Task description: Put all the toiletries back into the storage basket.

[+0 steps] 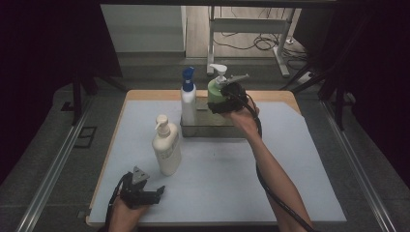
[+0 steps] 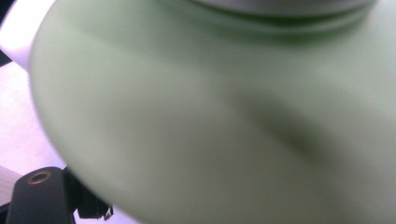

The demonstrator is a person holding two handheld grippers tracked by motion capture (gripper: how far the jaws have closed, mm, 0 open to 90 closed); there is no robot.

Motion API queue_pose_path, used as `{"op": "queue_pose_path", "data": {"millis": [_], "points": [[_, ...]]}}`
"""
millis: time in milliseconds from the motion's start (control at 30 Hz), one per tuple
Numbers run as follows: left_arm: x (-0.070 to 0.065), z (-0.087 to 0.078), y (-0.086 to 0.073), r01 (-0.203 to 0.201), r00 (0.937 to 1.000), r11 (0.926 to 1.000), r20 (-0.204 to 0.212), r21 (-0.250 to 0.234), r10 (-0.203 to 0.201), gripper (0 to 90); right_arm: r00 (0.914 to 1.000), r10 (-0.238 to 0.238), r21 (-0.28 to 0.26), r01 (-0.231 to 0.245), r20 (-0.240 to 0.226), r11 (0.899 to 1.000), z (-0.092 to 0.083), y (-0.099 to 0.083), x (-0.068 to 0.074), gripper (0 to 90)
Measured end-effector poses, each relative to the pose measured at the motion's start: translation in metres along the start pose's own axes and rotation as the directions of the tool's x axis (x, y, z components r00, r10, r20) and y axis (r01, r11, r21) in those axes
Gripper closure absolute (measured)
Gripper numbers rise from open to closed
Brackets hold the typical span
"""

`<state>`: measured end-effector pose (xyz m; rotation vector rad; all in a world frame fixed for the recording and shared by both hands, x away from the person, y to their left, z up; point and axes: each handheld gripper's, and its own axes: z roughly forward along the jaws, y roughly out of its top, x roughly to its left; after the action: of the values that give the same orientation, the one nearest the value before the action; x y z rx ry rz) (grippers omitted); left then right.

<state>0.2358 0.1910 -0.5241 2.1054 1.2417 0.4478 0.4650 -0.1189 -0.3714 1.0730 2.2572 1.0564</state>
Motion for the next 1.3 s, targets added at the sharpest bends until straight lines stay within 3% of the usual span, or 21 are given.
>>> {"op": "queue_pose_path", "data": {"millis": [1300], "points": [[0.0,0.0,0.0,0.0,1.0,1.0,-0.001,0.0,0.0,10.6,0.9994,0.028,0.103,-0.025,-0.023,0.994,0.034,-0.026,-0.004,12.5]]}}
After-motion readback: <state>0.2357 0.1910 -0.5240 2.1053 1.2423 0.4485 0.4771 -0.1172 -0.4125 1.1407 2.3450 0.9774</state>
